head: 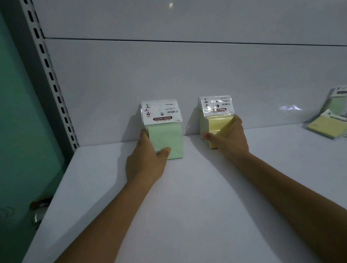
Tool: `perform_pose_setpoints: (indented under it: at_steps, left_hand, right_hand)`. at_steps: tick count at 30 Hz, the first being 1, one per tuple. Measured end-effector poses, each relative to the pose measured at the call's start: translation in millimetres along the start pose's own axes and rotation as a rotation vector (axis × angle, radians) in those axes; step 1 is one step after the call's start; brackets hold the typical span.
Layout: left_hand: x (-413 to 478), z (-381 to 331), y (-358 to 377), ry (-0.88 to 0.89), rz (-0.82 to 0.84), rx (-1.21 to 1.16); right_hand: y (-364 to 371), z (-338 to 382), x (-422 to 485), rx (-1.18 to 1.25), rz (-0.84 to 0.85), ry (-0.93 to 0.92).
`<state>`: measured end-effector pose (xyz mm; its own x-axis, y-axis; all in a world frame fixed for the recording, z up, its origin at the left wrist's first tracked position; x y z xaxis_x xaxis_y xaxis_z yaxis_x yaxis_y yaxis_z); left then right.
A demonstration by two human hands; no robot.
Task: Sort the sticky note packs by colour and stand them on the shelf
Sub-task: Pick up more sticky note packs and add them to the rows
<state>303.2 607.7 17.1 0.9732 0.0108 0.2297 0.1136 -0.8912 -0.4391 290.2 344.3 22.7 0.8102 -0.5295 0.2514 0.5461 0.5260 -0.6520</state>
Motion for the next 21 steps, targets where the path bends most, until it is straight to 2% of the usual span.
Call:
perform_pose_setpoints:
  at_steps: [10,15,19,21]
  left_hand:
    - [2,0,3,0.014,0.006,0.087]
    - [-5,-4,-4,-0.024,-0.003,-0.038]
    - [-24,-21,-23,-0.002,-0.136,-0.072]
    - [-47,-44,-27,0.074,-0.237,-0.06]
  right_hand:
    - [0,1,-3,-0.011,0.001,0.001]
    - [-16,2,-17,0.064,0.089,0.035]
    - [-48,-21,-43,0.027,0.113,0.037]
    - [-69,-35,-60,-0.013,0.123,0.008]
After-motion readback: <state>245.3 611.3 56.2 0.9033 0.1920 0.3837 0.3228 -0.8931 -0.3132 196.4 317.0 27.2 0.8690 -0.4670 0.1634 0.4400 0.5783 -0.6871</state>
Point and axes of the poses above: each hand's wrist, its own x-axis towards the middle knuckle, its own y-axis out of the palm, z = x × y, the point moved 9 cm from there along x, towards the middle knuckle, and after that the axes turned 14 degrees about -x, right-handed, at the moved point
